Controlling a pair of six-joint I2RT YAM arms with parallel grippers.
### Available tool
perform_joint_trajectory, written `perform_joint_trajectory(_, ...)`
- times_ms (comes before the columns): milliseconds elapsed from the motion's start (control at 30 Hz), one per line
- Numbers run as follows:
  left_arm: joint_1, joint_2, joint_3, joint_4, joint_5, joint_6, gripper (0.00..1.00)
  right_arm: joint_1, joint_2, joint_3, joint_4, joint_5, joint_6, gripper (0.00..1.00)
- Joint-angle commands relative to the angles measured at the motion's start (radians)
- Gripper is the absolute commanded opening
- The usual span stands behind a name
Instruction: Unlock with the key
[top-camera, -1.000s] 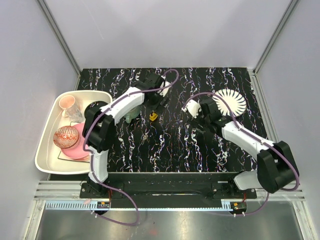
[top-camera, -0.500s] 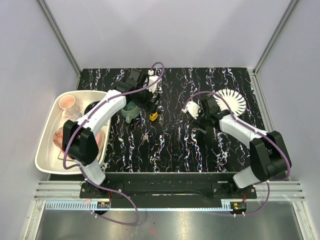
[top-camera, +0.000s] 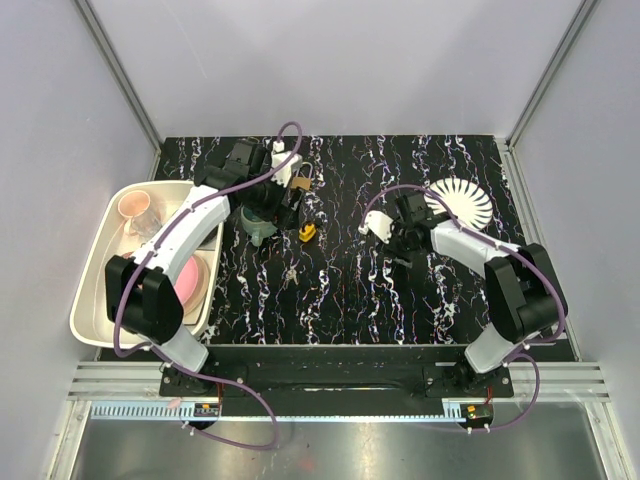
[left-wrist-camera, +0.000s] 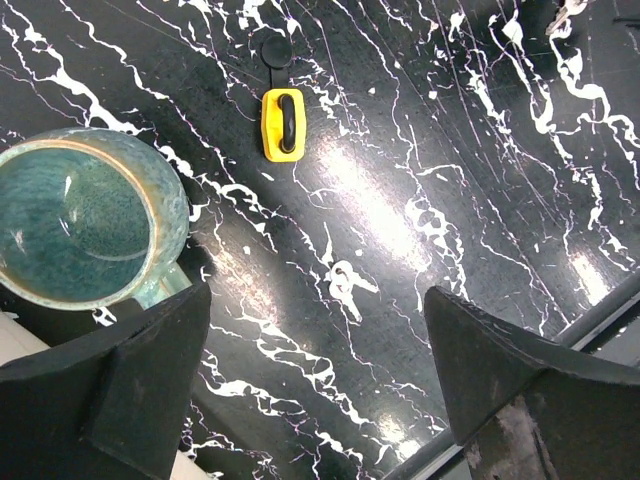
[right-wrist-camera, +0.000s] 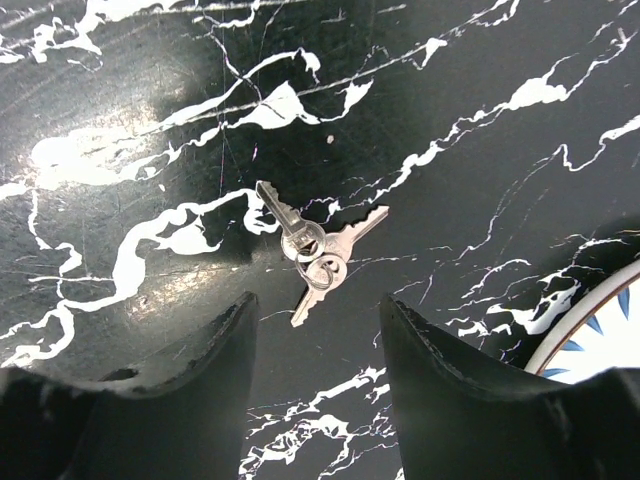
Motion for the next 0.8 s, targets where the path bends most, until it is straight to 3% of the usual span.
perform_joint_trajectory(0, 0.033, -0.071, -0.01, 0.022, 0.09, -0.002, 0.92, -0.002, 0.025, 0.048, -0.012, -0.023, -0.05, 0.57)
perform_joint_trajectory(133, 0.046, -0.078, -0.019, 0.022, 0.117, -0.008, 0.92, -0.002, 0.065, 0.064, -0.011, -0.01, -0.062, 0.56)
perform_joint_trajectory(200, 0.051, -0.076, -0.023, 0.027, 0.122, -0.009, 0.92, -0.002, 0.08, 0.077, -0.012, 0.0, -0.051, 0.5)
perform_joint_trajectory(567, 0.062, -0.058, -0.039, 0.028, 0.157, -0.017, 0.92, -0.017, 0.126, 0.112, -0.019, -0.023, -0.042, 0.47)
perform_joint_trajectory(767, 0.063, -0.05, -0.039, 0.028, 0.166, -0.017, 0.91, -0.017, 0.152, 0.112, -0.039, -0.032, -0.051, 0.29)
